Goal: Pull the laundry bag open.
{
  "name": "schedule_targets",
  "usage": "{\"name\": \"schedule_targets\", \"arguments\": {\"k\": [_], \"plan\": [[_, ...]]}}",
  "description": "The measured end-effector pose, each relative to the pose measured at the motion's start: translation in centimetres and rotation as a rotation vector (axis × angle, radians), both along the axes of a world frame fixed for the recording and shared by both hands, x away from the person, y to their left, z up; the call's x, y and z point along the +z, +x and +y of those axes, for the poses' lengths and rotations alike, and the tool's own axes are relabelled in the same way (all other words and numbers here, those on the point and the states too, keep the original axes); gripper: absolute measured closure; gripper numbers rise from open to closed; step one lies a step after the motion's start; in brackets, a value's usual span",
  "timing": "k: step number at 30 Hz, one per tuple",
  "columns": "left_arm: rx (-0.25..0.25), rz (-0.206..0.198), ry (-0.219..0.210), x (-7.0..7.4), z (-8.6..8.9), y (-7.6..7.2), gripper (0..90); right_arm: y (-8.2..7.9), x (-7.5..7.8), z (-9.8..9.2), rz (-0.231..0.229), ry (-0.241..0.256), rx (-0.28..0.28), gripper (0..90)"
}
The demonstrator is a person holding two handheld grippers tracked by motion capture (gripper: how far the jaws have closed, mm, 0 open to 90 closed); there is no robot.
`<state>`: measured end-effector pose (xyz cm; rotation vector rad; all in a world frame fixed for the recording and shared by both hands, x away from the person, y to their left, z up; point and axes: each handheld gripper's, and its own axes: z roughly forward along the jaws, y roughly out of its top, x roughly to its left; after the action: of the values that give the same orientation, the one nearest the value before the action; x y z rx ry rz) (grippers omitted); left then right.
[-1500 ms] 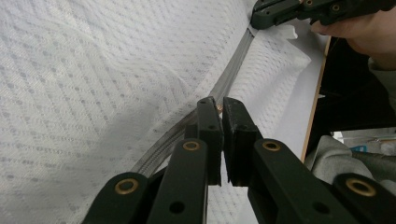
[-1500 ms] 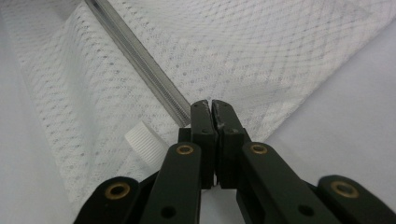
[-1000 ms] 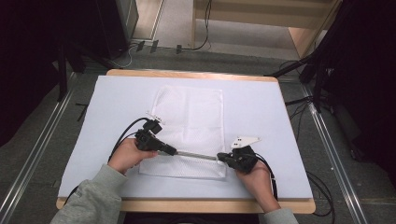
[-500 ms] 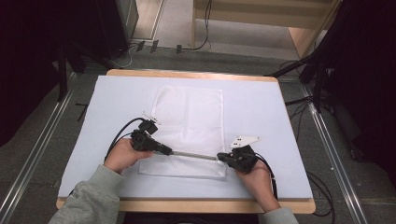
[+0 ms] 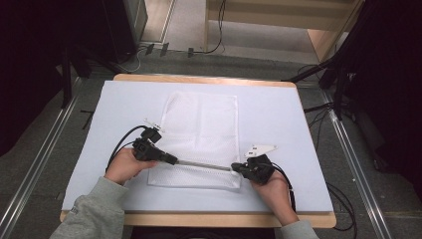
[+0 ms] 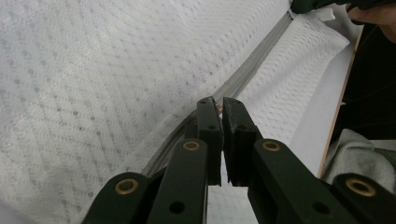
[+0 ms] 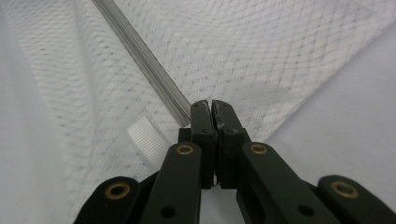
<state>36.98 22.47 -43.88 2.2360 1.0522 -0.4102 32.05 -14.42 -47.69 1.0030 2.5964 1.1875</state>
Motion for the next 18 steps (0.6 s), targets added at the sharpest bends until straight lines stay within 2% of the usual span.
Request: {"name": "schedule_targets", "arguments": {"k": [7,12,15,16,18], "plan": [[0.009,0.011,-0.014,0.0,0.7,-0.1,88.0,0.1,0.0,0.0,0.005,-0.003,0.000,89.7],[0.016,0.005,0.000,0.0,1.1,-0.3,88.0,0.1,0.1,0.1,0.007,-0.004,0.002,89.7],[0.028,0.005,-0.006,0.1,1.7,-0.3,88.0,0.1,0.0,0.0,0.005,-0.002,0.005,89.7],[0.033,0.017,-0.022,0.1,1.9,-0.3,88.0,0.1,0.0,0.0,0.009,-0.001,0.003,89.7],[0.034,0.008,-0.012,0.1,2.1,-0.4,88.0,0.1,0.1,0.0,0.012,-0.001,0.004,89.7]]}}
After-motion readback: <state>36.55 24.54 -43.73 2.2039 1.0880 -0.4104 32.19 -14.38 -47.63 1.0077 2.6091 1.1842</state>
